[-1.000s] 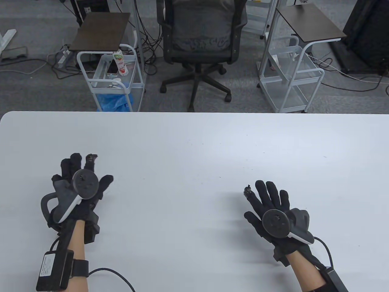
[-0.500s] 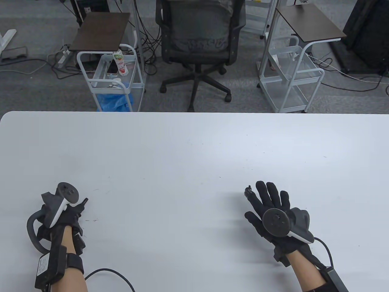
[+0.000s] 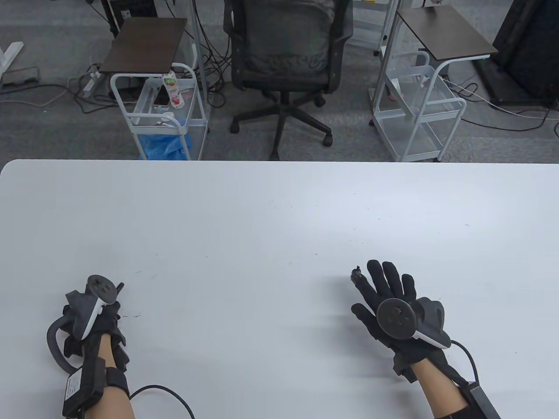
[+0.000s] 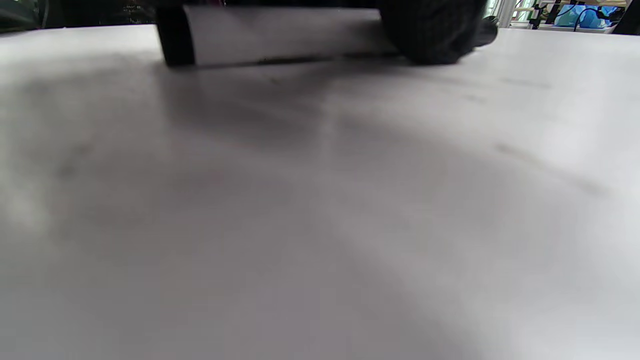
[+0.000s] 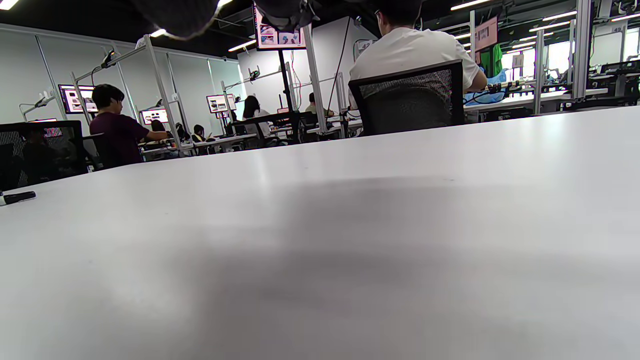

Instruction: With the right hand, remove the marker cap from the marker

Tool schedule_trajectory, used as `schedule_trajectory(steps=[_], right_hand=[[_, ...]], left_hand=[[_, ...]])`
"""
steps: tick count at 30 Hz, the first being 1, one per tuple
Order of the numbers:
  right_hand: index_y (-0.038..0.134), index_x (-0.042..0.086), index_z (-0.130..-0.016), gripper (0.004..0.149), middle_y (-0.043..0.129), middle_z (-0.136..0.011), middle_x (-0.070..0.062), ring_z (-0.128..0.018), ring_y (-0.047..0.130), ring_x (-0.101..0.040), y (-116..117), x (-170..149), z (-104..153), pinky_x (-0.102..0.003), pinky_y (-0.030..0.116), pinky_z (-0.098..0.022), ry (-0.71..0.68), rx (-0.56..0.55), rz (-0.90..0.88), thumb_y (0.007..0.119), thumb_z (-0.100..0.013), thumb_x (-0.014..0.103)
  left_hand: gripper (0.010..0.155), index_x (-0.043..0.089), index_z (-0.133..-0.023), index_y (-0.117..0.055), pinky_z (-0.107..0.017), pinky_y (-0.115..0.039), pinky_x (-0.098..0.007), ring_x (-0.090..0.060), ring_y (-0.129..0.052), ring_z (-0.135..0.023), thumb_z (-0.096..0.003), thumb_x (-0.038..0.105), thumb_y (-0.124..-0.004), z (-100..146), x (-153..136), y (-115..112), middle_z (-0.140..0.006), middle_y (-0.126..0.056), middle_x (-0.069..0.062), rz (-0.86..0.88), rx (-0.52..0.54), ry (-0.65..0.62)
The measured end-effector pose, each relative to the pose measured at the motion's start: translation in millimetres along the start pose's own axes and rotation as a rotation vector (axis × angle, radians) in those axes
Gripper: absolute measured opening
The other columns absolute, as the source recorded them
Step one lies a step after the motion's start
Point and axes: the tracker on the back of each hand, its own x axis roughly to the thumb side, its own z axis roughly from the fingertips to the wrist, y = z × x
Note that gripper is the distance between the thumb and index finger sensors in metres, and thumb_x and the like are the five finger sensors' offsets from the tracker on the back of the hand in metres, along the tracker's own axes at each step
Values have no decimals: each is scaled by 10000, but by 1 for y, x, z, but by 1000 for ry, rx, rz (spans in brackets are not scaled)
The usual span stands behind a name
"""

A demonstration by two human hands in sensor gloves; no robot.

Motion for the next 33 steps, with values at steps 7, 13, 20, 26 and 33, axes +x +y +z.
schedule_trajectory(steps=[7, 13, 20, 26, 33], right_hand=[[320, 211, -1204, 708, 154, -1247, -229, -1086, 160, -503, -2, 0, 1, -699, 182, -727, 4, -8, -1, 540, -595, 497], [319, 211, -1203, 706, 152, -1246, -231, -1082, 147, -504, -5, -2, 2, -698, 176, -726, 9, -23, -20, 539, -596, 495], [318, 209, -1204, 707, 155, -1246, -234, -1082, 151, -504, -4, -2, 2, -699, 179, -725, 8, -10, -27, 538, -596, 496], [317, 213, -1203, 704, 155, -1246, -232, -1082, 150, -504, -4, -4, 2, -698, 179, -725, 17, -7, -38, 538, -596, 494], [317, 212, -1203, 706, 159, -1247, -234, -1082, 152, -505, -4, -5, 1, -699, 179, -725, 23, 1, -47, 538, -596, 495]], left_hand=[[528, 179, -1049, -600, -842, -484, -551, -251, -624, -925, -559, 370, -650, -1, 4, -1, -1049, -615, -38, -14, -23, -19], [526, 166, -1039, -606, -805, -600, -564, -278, -719, -931, -549, 355, -627, 7, 3, 7, -1070, -676, -96, -3, 30, -33], [528, 163, -1046, -579, -773, -669, -551, -272, -819, -907, -551, 342, -614, 34, 26, 44, -1038, -779, -73, 42, 130, -161], [528, 162, -1048, -586, -787, -638, -563, -261, -817, -899, -552, 340, -620, 67, 63, 83, -1013, -793, -43, 61, 218, -324], [527, 176, -1053, -599, -798, -623, -571, -251, -819, -899, -555, 347, -622, 114, 111, 115, -1007, -800, -26, 49, 308, -528]])
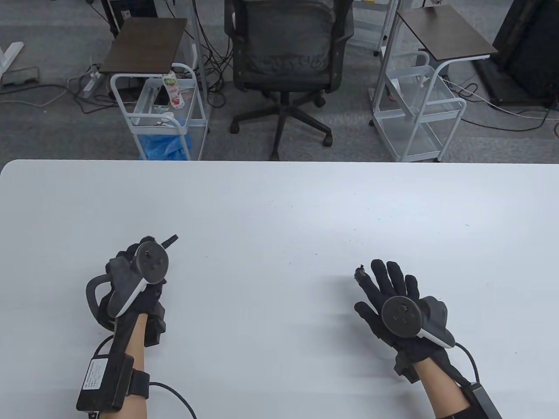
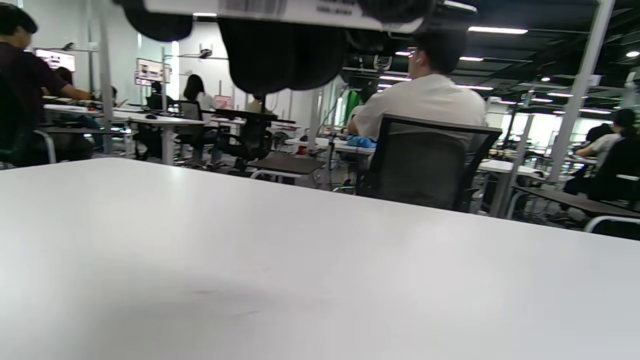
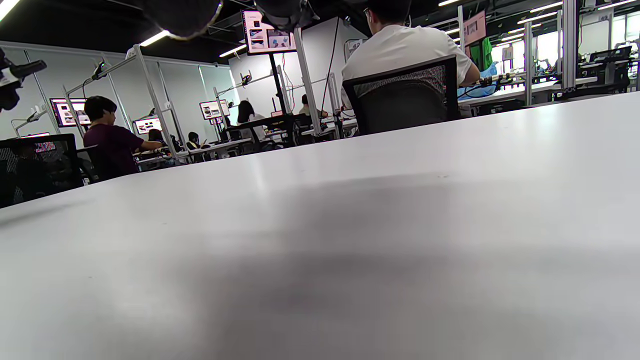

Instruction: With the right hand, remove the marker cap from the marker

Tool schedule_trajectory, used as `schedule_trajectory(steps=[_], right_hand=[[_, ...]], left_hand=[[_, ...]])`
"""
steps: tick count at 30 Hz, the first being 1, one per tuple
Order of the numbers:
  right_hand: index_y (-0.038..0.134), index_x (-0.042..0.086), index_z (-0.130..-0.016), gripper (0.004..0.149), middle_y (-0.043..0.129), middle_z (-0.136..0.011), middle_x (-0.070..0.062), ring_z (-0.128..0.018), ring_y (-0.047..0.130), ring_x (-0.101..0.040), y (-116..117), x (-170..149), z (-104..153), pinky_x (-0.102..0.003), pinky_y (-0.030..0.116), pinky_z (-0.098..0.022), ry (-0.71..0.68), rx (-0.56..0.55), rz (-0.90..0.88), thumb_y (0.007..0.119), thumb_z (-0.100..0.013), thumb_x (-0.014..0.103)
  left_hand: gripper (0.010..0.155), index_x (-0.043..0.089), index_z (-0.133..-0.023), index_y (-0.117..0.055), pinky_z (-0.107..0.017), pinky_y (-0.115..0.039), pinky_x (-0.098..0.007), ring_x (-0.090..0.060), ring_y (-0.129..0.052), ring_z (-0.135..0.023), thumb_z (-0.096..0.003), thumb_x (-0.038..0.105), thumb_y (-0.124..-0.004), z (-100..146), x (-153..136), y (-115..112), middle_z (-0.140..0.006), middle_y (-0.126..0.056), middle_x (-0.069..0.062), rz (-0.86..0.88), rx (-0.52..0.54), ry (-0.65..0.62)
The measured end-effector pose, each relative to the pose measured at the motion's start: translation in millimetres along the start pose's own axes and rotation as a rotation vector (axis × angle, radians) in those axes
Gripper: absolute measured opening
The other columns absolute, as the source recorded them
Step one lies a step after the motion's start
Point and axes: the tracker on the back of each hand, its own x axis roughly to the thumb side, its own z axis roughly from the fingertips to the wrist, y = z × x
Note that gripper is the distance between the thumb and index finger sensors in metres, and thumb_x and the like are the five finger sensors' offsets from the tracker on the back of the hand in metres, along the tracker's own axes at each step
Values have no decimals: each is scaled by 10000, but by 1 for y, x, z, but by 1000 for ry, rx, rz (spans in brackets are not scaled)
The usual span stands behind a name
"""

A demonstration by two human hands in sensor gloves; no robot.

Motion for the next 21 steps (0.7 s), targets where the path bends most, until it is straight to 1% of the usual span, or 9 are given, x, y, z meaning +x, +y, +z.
schedule_trajectory(steps=[1, 2, 5, 8, 10, 12, 18, 21], right_hand=[[318, 211, -1203, 705, 160, -1247, -235, -1081, 152, -506, 0, 0, 0, -698, 179, -725, 0, 1, -2, 538, -596, 494], [319, 211, -1203, 704, 160, -1247, -233, -1081, 153, -506, 0, 0, 0, -700, 180, -724, -2, 5, -6, 538, -596, 494], [318, 211, -1203, 705, 161, -1248, -234, -1081, 154, -506, 1, -1, -1, -699, 180, -725, 0, 10, -11, 537, -597, 494], [316, 212, -1204, 705, 160, -1247, -236, -1082, 152, -506, 3, -4, -2, -700, 178, -724, 10, 27, -21, 537, -598, 494], [317, 213, -1204, 704, 161, -1248, -234, -1081, 154, -507, 4, -5, -3, -700, 179, -724, 12, 30, -28, 536, -598, 494], [321, 210, -1204, 703, 164, -1248, -234, -1081, 154, -508, 5, -5, -3, -700, 180, -724, 14, 34, -30, 536, -598, 494], [319, 209, -1204, 704, 168, -1248, -236, -1081, 157, -508, 6, -5, -3, -700, 180, -724, 20, 47, -23, 536, -598, 494], [323, 209, -1204, 703, 171, -1248, -237, -1081, 160, -509, 7, -4, -2, -701, 181, -723, 23, 52, -19, 537, -598, 494]], left_hand=[[527, 179, -1054, -603, -801, -621, -574, -249, -821, -900, -555, 348, -625, 1, 6, 2, -1007, -803, -22, 14, -2, -32], [527, 182, -1054, -610, -801, -620, -575, -248, -825, -899, -554, 348, -628, 3, 16, 5, -1006, -806, -20, 37, -14, -94], [525, 192, -1054, -629, -804, -618, -578, -239, -834, -893, -554, 352, -637, 10, 38, 8, -997, -818, -9, 63, -28, -180], [526, 192, -1049, -665, -803, -625, -576, -225, -860, -873, -550, 360, -651, 18, 59, 6, -975, -849, 2, 85, -20, -261], [525, 193, -1047, -679, -801, -630, -575, -223, -866, -866, -549, 360, -656, 25, 74, -2, -969, -856, 4, 111, -38, -321], [525, 199, -1046, -688, -802, -630, -575, -219, -868, -865, -548, 364, -661, 31, 88, -15, -966, -859, 9, 131, -72, -370], [526, 204, -1043, -691, -800, -633, -571, -209, -869, -859, -545, 370, -666, 48, 121, -61, -962, -862, 15, 156, -151, -445], [528, 191, -1041, -693, -795, -641, -570, -213, -878, -851, -544, 368, -663, 56, 132, -77, -958, -865, 11, 147, -199, -484]])
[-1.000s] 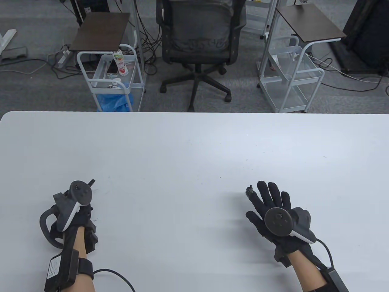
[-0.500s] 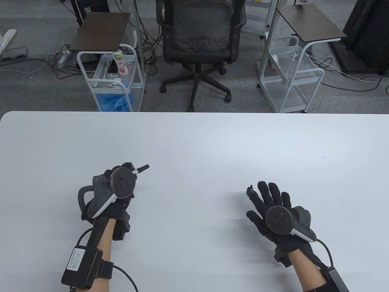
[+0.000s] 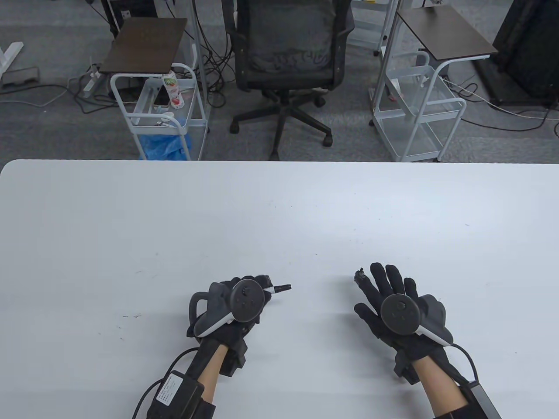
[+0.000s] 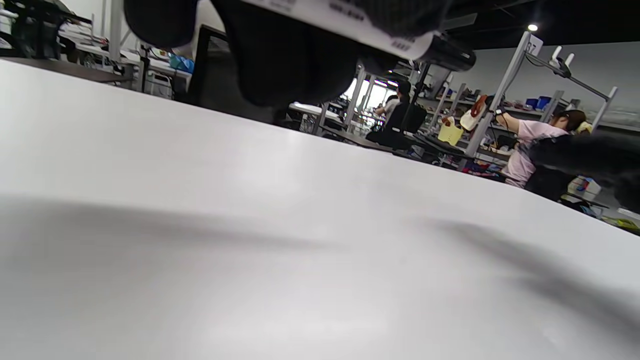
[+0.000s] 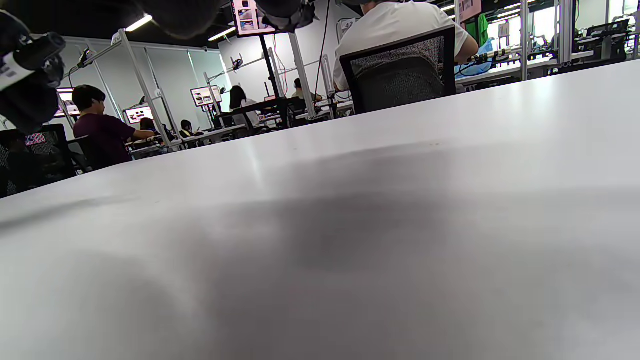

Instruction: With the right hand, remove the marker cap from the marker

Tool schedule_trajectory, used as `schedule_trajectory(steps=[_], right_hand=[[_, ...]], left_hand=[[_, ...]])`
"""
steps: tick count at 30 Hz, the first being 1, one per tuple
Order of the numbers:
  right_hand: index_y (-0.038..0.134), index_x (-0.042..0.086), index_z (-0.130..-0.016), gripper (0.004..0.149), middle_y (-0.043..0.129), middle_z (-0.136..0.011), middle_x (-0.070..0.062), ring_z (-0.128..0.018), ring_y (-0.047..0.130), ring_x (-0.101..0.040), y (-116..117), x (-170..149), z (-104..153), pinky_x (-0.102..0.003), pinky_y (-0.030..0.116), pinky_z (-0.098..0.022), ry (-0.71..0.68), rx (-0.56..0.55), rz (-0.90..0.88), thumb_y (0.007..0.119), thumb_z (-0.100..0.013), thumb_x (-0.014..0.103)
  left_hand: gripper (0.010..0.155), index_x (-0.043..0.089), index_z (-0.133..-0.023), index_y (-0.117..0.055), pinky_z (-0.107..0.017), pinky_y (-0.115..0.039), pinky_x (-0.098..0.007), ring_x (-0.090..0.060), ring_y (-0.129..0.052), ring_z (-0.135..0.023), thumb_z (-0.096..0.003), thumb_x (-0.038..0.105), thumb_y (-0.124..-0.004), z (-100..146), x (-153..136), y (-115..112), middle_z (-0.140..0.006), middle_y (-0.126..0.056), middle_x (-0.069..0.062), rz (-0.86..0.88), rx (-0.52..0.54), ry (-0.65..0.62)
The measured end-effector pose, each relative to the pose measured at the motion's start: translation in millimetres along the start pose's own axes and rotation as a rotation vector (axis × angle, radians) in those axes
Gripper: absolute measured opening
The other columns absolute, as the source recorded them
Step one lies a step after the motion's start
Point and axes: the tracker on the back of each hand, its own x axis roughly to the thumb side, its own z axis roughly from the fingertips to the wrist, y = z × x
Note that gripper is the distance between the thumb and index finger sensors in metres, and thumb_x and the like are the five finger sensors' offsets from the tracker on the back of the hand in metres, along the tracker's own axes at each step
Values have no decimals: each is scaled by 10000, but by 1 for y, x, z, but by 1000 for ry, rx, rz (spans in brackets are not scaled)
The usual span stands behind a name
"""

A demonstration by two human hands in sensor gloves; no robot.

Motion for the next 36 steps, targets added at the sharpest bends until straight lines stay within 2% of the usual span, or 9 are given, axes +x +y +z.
schedule_trajectory(steps=[6, 13, 18, 20, 24, 26, 28, 32, 36], right_hand=[[315, 215, -1204, 698, 163, -1249, -234, -1082, 151, -507, -2, 3, 0, -701, 174, -722, 10, 11, 0, 516, -597, 495], [335, 206, -1208, 698, 216, -1258, -244, -1096, 217, -507, -30, 31, 3, -710, 212, -729, -76, -104, -25, 511, -600, 499], [357, 207, -1209, 693, 320, -1262, -256, -1099, 392, -500, -43, 65, -4, -722, 293, -735, -161, -138, 18, 513, -601, 499], [370, 216, -1206, 683, 402, -1250, -266, -1055, 559, -485, -38, 81, -10, -707, 426, -734, -193, -119, 30, 514, -600, 499], [432, 233, -1192, 643, 580, -1192, -250, -926, 748, -428, -15, 99, -21, -596, 620, -688, -221, 3, 20, 505, -604, 484], [520, 206, -1166, 626, 719, -1112, -214, -834, 838, -376, -2, 103, -24, -516, 718, -621, -232, 81, 35, 494, -602, 476], [553, 170, -1148, 624, 781, -1055, -191, -755, 885, -328, 4, 104, -26, -439, 767, -557, -239, 142, 0, 489, -603, 468], [672, 68, -1055, 582, 906, -866, -129, -574, 943, -224, 15, 104, -28, -333, 811, -431, -268, 170, -145, 543, -600, 407], [761, 42, -962, 514, 949, -723, -45, -472, 945, -145, 20, 104, -26, -273, 819, -364, -293, 146, -139, 624, -570, 346]], left_hand=[[528, 197, -1038, -687, -797, -640, -568, -205, -879, -850, -540, 371, -659, 2, 3, -17, -956, -861, 20, -45, -27, -38], [529, 196, -1038, -682, -798, -632, -571, -199, -864, -847, -540, 371, -659, 2, 5, -28, -954, -854, 16, -45, -66, -73], [529, 198, -1043, -663, -801, -625, -571, -194, -852, -848, -542, 368, -642, 4, 13, -30, -959, -838, 20, -50, -72, -104], [530, 194, -1045, -656, -800, -626, -570, -190, -851, -844, -544, 366, -631, 6, 17, -31, -958, -834, 20, -56, -74, -120], [530, 197, -1043, -655, -800, -629, -565, -184, -855, -834, -543, 370, -629, 9, 21, -30, -953, -837, 24, -54, -65, -142], [531, 196, -1042, -658, -799, -629, -565, -183, -859, -828, -542, 370, -632, 11, 24, -31, -949, -840, 24, -65, -55, -151], [530, 198, -1042, -658, -801, -629, -564, -177, -860, -827, -542, 373, -632, 11, 26, -31, -949, -839, 27, -76, -57, -159], [530, 197, -1038, -659, -798, -632, -559, -175, -860, -819, -538, 373, -637, 11, 31, -33, -944, -841, 26, -45, -45, -192], [529, 201, -1040, -644, -800, -623, -567, -166, -856, -812, -538, 367, -615, 12, 38, -39, -945, -830, 36, -106, -66, -208]])
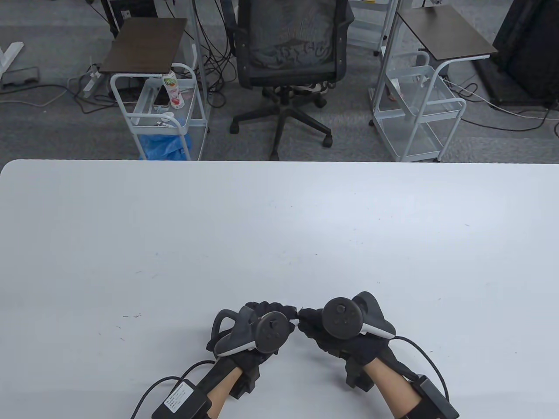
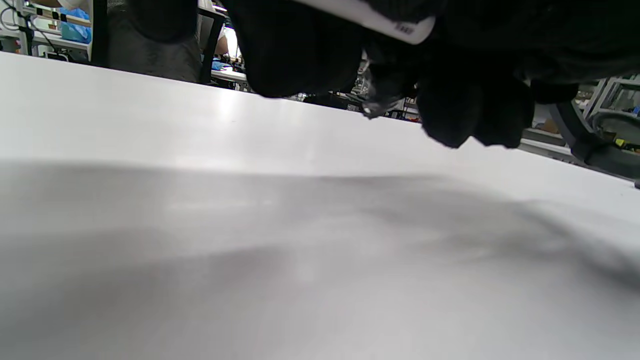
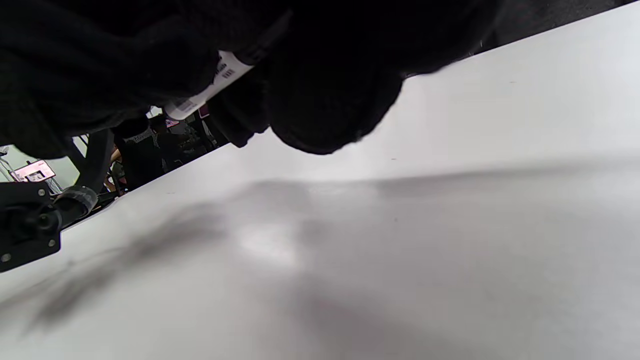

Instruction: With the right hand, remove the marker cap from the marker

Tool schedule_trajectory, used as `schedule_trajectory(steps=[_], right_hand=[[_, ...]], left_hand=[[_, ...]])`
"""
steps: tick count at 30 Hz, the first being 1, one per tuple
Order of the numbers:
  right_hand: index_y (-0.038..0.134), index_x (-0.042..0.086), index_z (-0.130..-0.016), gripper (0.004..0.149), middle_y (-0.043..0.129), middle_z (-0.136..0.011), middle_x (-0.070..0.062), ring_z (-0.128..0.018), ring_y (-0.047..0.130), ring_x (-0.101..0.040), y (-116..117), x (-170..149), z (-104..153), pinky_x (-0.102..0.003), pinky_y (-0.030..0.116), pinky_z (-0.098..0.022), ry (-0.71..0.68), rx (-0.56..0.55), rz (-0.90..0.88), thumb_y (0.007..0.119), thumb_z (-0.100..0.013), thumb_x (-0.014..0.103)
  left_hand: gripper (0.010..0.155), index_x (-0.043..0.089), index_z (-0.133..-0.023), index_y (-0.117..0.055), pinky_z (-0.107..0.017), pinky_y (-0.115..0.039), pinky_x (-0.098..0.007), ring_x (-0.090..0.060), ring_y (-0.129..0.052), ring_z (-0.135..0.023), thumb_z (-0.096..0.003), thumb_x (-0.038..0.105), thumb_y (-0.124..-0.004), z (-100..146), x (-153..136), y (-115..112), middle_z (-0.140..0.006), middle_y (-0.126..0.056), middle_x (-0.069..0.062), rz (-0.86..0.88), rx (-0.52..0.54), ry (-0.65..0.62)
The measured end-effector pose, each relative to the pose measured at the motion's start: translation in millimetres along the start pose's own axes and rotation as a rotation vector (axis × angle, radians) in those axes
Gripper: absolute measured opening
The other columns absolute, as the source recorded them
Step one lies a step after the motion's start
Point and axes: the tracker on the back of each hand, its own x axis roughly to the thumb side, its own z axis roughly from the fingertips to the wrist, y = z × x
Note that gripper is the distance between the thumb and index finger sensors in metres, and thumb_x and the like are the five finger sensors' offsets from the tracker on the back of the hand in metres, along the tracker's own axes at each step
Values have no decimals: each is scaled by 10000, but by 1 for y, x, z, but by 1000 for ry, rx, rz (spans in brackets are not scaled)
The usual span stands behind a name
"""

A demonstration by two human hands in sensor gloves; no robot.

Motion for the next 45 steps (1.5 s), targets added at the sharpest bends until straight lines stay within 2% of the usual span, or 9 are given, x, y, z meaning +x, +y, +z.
schedule_trajectory(steps=[14, 21, 24, 27, 29, 31, 39, 41, 45], right_hand=[[826, 62, -871, 484, 964, -626, 18, -420, 939, -95, 6, 10, 12, -252, 817, -344, -130, -165, 337, 635, -530, 348], [811, 99, -878, 480, 955, -627, 54, -431, 933, -67, 3, 22, 18, -234, 820, -364, -227, -301, 581, 627, -525, 368], [815, 73, -881, 480, 958, -637, 12, -443, 934, -107, 1, 23, 20, -267, 812, -373, -258, -329, 507, 652, -522, 347], [816, 83, -883, 477, 966, -644, 10, -445, 941, -111, -1, 25, 23, -261, 817, -372, -290, -380, 577, 671, -515, 349], [813, 131, -890, 471, 970, -663, 38, -464, 952, -86, -13, 9, 30, -239, 830, -387, -209, -409, 650, 677, -510, 375], [816, 101, -895, 474, 970, -669, 7, -468, 950, -116, -26, -6, 36, -268, 821, -388, -152, -425, 495, 685, -520, 360], [816, 98, -901, 478, 971, -675, 0, -470, 953, -122, -52, -11, 49, -271, 823, -384, -68, -520, 432, 682, -526, 362], [813, 98, -906, 479, 969, -683, 0, -475, 954, -123, -51, -12, 49, -271, 824, -388, -56, -507, 436, 680, -528, 362], [801, 98, -921, 482, 964, -705, -9, -493, 954, -130, -48, -11, 47, -278, 825, -397, -48, -478, 420, 675, -533, 353]], left_hand=[[527, 162, -994, -711, -785, -640, -532, -137, -898, -712, -527, 369, -580, -5, 0, 0, -842, -899, 49, 49, -35, -16], [537, 124, -954, -786, -772, -638, -529, -135, -938, -614, -527, 373, -574, -7, -10, 11, -749, -958, 35, 217, -87, -28], [539, 138, -956, -784, -772, -650, -514, -115, -940, -606, -530, 385, -566, -6, -14, 16, -742, -959, 55, 225, -118, -42], [545, 87, -953, -792, -757, -639, -538, -153, -938, -570, -536, 362, -575, -6, -18, 21, -712, -969, 14, 284, -178, -32], [549, 127, -946, -794, -757, -681, -501, -93, -954, -545, -533, 393, -551, 1, -38, 26, -692, -976, 74, 159, -235, 38], [549, 98, -962, -786, -762, -647, -529, -135, -944, -569, -543, 376, -566, 8, -52, 31, -712, -972, 34, 297, -198, 60], [539, 147, -1037, -697, -823, -539, -564, -189, -876, -766, -560, 377, -597, 11, -73, 94, -880, -891, 12, 223, 14, 191], [536, 160, -1044, -691, -832, -520, -580, -202, -856, -808, -556, 373, -622, 6, -76, 112, -914, -872, 9, 169, 89, 237], [536, 203, -1061, -653, -846, -501, -589, -204, -813, -883, -552, 371, -640, -17, -87, 138, -977, -823, 23, 57, 104, 311]])
